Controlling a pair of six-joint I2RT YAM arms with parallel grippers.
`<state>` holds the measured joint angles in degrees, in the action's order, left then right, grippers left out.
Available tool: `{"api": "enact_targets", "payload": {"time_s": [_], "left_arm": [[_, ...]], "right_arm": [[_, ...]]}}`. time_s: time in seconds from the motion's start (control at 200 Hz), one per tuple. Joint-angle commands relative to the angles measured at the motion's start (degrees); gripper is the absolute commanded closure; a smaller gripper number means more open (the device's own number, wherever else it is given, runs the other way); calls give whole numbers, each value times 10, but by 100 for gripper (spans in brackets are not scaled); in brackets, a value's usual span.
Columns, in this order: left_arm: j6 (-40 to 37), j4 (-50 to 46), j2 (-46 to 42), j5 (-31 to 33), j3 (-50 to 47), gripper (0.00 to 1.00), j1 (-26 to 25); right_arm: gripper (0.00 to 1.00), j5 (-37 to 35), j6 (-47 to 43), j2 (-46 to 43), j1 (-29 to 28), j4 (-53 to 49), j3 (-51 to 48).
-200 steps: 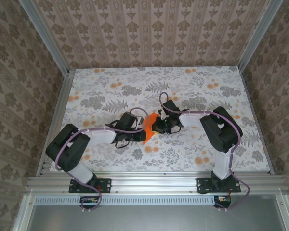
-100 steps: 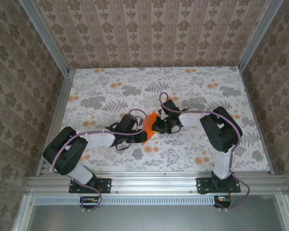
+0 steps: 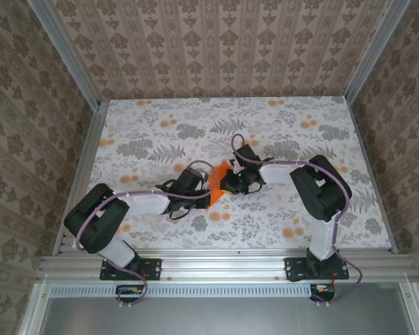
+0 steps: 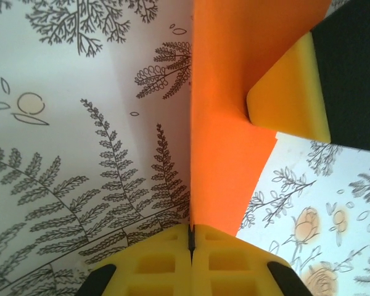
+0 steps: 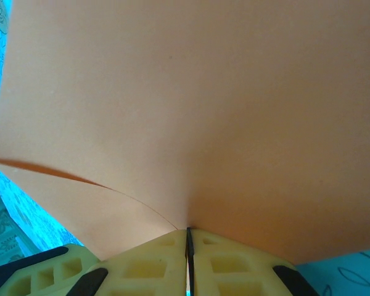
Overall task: Fold a paper plane with a square sheet of paper (pick it up from the middle)
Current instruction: Fold the wing for the fifth time at the center of the table.
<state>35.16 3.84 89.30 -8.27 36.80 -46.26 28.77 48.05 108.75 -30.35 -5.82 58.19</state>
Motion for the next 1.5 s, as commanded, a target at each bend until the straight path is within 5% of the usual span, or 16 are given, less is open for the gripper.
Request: {"api": "enact_targets", "payload": {"time_s": [0.0,0.305,0.735,0.935,1.495], "left_arm": [[-83,-47,8,54,20,97,-13],[-177,-57,11,137,32,98,-51],[-231,-34,15,203,21,99,-88],[-242,-38,23,220,27,99,-100],[-247,-43,25,243,32,99,-109]], "right_arm": [[83,-20,34,-55,16,12,-25],[43,-32,136,-138,29,47,-53],[34,11,212,-60,4,35,11],[37,4,209,-16,-16,13,46],[68,-93,136,5,-30,-138,108]]}}
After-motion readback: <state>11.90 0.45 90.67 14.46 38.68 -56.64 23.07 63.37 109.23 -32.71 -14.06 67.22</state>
